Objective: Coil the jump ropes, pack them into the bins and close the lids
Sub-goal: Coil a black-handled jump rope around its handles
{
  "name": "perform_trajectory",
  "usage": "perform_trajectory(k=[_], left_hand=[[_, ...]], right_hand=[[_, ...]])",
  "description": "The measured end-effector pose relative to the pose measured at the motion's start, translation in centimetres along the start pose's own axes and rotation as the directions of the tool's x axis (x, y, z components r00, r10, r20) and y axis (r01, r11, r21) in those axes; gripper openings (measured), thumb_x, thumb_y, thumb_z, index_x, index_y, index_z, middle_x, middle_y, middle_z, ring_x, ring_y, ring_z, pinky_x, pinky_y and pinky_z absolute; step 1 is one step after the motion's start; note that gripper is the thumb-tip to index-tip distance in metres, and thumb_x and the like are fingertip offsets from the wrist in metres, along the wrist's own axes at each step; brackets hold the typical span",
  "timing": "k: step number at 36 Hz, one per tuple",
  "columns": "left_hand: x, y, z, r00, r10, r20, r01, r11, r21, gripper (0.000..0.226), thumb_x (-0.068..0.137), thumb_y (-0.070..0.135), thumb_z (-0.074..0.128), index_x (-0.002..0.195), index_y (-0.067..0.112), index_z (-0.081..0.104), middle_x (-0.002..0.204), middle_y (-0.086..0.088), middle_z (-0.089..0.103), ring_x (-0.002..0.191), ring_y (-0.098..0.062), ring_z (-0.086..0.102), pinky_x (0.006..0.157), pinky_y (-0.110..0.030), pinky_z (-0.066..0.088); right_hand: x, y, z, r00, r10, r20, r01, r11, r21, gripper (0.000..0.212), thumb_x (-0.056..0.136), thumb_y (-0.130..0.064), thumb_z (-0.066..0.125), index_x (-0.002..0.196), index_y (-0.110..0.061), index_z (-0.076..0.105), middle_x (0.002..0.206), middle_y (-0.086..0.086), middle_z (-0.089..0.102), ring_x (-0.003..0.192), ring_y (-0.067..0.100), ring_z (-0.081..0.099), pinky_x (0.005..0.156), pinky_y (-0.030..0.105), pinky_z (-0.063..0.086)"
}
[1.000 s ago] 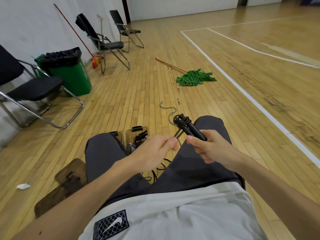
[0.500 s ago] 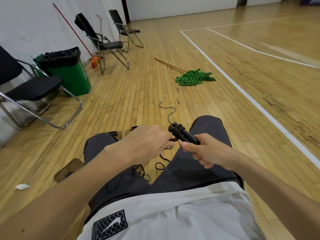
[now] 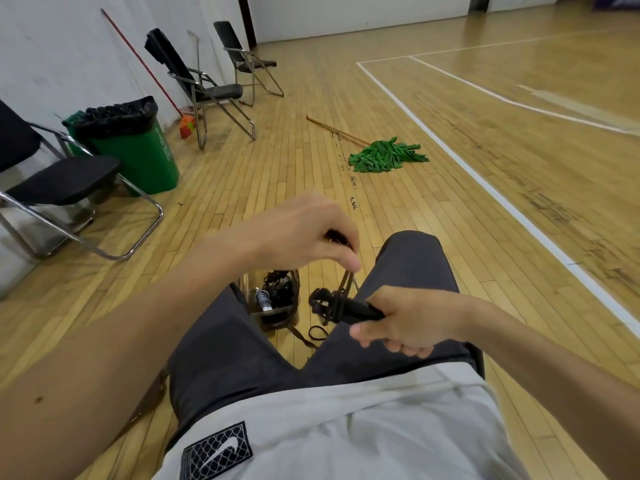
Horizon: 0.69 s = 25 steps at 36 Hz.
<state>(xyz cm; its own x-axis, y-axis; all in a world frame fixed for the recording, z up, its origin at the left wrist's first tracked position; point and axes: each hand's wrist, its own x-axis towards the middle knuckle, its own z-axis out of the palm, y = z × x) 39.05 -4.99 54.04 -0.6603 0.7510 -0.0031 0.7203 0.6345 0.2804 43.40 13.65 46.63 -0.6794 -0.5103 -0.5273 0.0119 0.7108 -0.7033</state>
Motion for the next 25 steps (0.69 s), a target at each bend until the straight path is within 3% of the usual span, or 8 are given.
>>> perform_trajectory(k=[4, 8, 13, 19, 25], left_hand=[[0.1, -0.4, -0.8, 0.998, -0.049, -0.025, 0.046, 0.991, -0.126, 0.005, 0.088, 0.036, 0.072, 0.086, 0.031, 0.072, 0.068, 0.026, 0.063, 0.066, 0.002, 0.057, 0.062, -0.011, 0.038], [-0.2, -1.1, -0.6, 0.996, -0.08, -0.046, 0.071, 0.982, -0.175, 0.014, 0.087, 0.037, 0.072, 0.089, 0.024, 0.077, 0.071, 0.021, 0.066, 0.066, 0.0, 0.058, 0.06, -0.011, 0.04], [-0.2, -1.1, 0.2, 0.996, -0.081, -0.045, 0.069, 0.972, -0.226, 0.007, 0.089, 0.03, 0.073, 0.086, 0.024, 0.075, 0.064, 0.02, 0.064, 0.061, 0.002, 0.057, 0.058, -0.01, 0.04], [-0.3, -1.9, 1.1, 0.989, -0.08, -0.127, 0.043, 0.961, -0.272, 0.006, 0.089, 0.034, 0.071, 0.084, 0.034, 0.072, 0.071, 0.006, 0.069, 0.065, -0.008, 0.061, 0.062, -0.022, 0.048], [-0.7, -2.1, 1.6, 0.978, -0.076, -0.197, 0.014, 0.954, -0.3, 0.008, 0.087, 0.041, 0.068, 0.082, 0.035, 0.071, 0.068, 0.011, 0.066, 0.063, -0.005, 0.058, 0.059, -0.018, 0.043]], right_hand=[[-0.1, -0.2, 0.6, 0.996, -0.085, 0.023, 0.082, 0.992, 0.097, 0.031, 0.102, -0.04, 0.054, 0.093, -0.011, 0.057, 0.056, -0.006, 0.035, 0.045, 0.011, 0.03, 0.043, 0.021, 0.03], [-0.2, -0.4, 0.4, 0.993, -0.118, 0.032, 0.115, 0.991, 0.064, 0.032, 0.102, -0.039, 0.055, 0.097, -0.008, 0.059, 0.056, -0.006, 0.036, 0.045, 0.012, 0.03, 0.044, 0.022, 0.03], [-0.8, -0.7, 0.5, 0.977, -0.205, 0.055, 0.204, 0.979, 0.023, 0.034, 0.101, -0.038, 0.057, 0.099, -0.003, 0.06, 0.055, -0.008, 0.038, 0.046, 0.013, 0.033, 0.046, 0.026, 0.032], [-1.6, -1.2, 0.6, 0.916, -0.387, -0.107, 0.377, 0.921, -0.1, 0.052, 0.089, -0.057, 0.056, 0.08, -0.006, 0.055, 0.055, -0.008, 0.04, 0.049, 0.011, 0.037, 0.051, 0.025, 0.032], [-1.2, -1.2, 1.0, 0.9, -0.38, -0.215, 0.379, 0.924, -0.046, 0.062, 0.085, -0.069, 0.045, 0.069, -0.011, 0.058, 0.049, -0.008, 0.04, 0.046, 0.012, 0.034, 0.053, 0.026, 0.031]])
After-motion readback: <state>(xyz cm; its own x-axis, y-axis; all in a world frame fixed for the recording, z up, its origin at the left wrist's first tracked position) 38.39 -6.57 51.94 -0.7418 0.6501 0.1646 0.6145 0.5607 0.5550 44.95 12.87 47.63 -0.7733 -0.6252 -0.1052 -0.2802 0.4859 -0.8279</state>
